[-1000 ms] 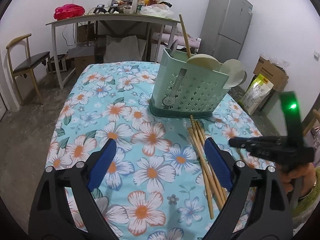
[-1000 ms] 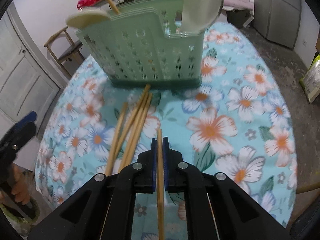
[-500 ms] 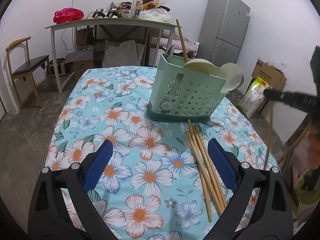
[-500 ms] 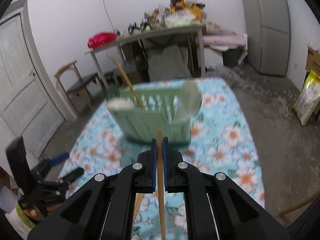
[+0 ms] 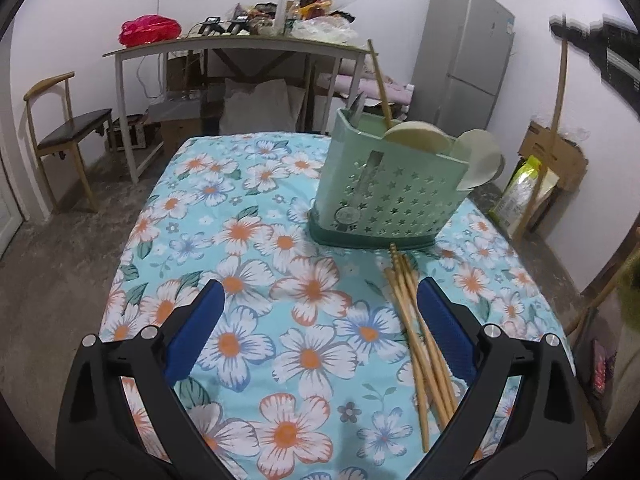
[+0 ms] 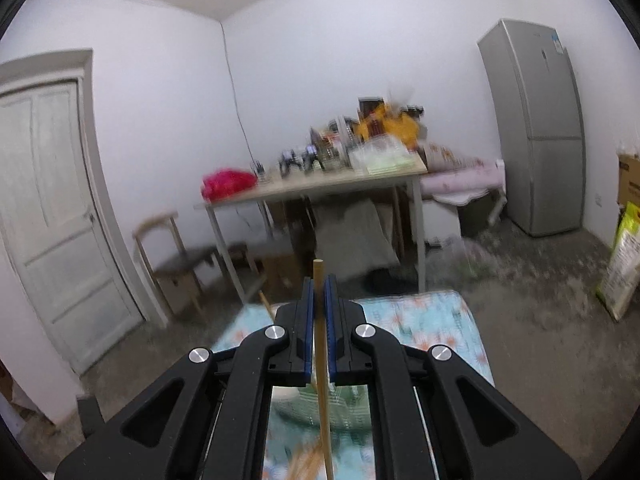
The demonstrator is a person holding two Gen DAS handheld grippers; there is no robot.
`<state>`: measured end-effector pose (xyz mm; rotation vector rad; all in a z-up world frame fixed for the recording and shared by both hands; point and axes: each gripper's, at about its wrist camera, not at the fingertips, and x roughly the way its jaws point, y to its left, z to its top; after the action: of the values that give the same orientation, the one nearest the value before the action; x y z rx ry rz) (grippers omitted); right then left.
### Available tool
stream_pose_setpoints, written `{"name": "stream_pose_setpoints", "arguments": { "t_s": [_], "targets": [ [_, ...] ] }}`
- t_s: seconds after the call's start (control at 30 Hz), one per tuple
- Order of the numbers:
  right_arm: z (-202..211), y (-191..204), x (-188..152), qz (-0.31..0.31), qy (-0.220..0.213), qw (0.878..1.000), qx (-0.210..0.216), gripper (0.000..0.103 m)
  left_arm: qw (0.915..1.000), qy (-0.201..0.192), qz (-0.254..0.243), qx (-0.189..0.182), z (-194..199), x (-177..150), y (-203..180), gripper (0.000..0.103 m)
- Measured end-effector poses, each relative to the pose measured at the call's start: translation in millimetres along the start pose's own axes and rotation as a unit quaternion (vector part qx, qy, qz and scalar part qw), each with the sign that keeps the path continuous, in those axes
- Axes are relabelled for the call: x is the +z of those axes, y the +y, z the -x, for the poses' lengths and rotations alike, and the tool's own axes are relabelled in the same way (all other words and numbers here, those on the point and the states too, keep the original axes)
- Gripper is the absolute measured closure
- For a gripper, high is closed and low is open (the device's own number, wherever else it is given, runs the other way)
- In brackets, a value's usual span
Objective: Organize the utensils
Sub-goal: 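Carry the held chopstick into the caddy and open the right gripper, then grasp another bamboo chopstick from the pile with the right gripper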
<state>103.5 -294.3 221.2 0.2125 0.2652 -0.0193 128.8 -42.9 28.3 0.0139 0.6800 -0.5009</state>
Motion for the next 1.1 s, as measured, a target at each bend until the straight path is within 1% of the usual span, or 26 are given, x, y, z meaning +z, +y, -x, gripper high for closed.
{"name": "stream_pose_setpoints", "arguments": {
  "t_s": [0.1, 0.17, 0.23, 0.33, 0.47, 0.53, 0.6, 0.63, 0.7, 0.73, 0.77, 0.8, 0.83, 0.87, 0.93, 1.0, 1.1],
  "targets": [
    [-6.9, 5.3, 22.7, 0.000, -0.035, 0.999, 0.016, 0.097, 0.9992, 0.007, -0.015, 0.036, -4.1, -1.2, -2.7, 0.010],
    [-13.6, 10.1, 33.9, 0.004, -0.052, 0.998, 0.021, 0.097, 0.9987, 0.013, -0.020, 0.046, -6.3, -1.8, -3.0, 0.010],
    [-23.4, 14.5, 40.7, 0.012, -0.065, 0.998, 0.018, 0.097, 0.9987, 0.019, -0.015, 0.046, -7.8, -2.1, -1.8, 0.010],
    [-44.8, 19.8, 45.4, 0.015, -0.072, 0.997, 0.027, 0.097, 0.9985, 0.027, -0.005, 0.047, -10.3, -2.9, -0.2, 0.010],
    [-67.1, 25.3, 34.7, 0.036, -0.090, 0.995, 0.031, 0.097, 0.9981, 0.033, 0.000, 0.052, -13.3, -4.6, 0.2, 0.010],
    [-79.9, 26.2, 24.5, 0.044, -0.088, 0.995, 0.023, 0.097, 0.9978, 0.035, 0.001, 0.055, -14.5, -5.3, 0.5, 0.010],
    [-94.2, 24.4, 8.3, 0.045, -0.078, 0.996, 0.018, 0.097, 0.9971, 0.038, 0.000, 0.065, -16.1, -6.2, 0.2, 0.010],
    [-101.8, 23.3, -2.3, 0.051, -0.071, 0.996, 0.008, 0.097, 0.9970, 0.039, 0.000, 0.068, -16.9, -6.4, 0.4, 0.010],
    [-112.5, 21.9, -16.4, 0.060, -0.047, 0.997, 0.003, 0.097, 0.9963, 0.042, -0.001, 0.075, -18.8, -6.9, 1.0, 0.010],
    [-117.7, 20.6, -24.8, 0.065, -0.028, 0.998, 0.003, 0.096, 0.9957, 0.045, -0.002, 0.081, -19.4, -7.2, 1.1, 0.010],
    [-118.8, 20.6, -29.4, 0.067, -0.018, 0.998, 0.004, 0.093, 0.9950, 0.047, -0.003, 0.088, -20.1, -7.4, 1.2, 0.010],
    [-119.0, 19.6, -32.7, 0.068, -0.009, 0.998, 0.007, 0.082, 0.9942, 0.048, -0.005, 0.097, -20.6, -7.3, 1.2, 0.010],
    [-116.3, 18.0, -34.6, 0.067, -0.004, 0.998, 0.008, 0.073, 0.9938, 0.048, -0.006, 0.101, -20.6, -7.2, 0.8, 0.010],
    [-110.2, 16.0, -34.8, 0.062, -0.007, 0.998, 0.011, 0.060, 0.9932, 0.048, -0.007, 0.106, -20.9, -7.2, 0.9, 0.010],
    [-94.3, 11.4, -31.8, 0.054, -0.019, 0.998, 0.018, 0.058, 0.9922, 0.050, -0.007, 0.114, -22.0, -7.0, 1.2, 0.010],
    [-78.7, 6.4, -30.6, 0.047, -0.027, 0.998, 0.016, 0.055, 0.9918, 0.052, -0.004, 0.117, -22.4, -6.9, 1.7, 0.010],
    [-55.2, -1.2, -29.5, 0.028, -0.033, 0.999, 0.017, 0.055, 0.9913, 0.052, -0.004, 0.121, -22.9, -7.2, 1.6, 0.010]
  ]
}}
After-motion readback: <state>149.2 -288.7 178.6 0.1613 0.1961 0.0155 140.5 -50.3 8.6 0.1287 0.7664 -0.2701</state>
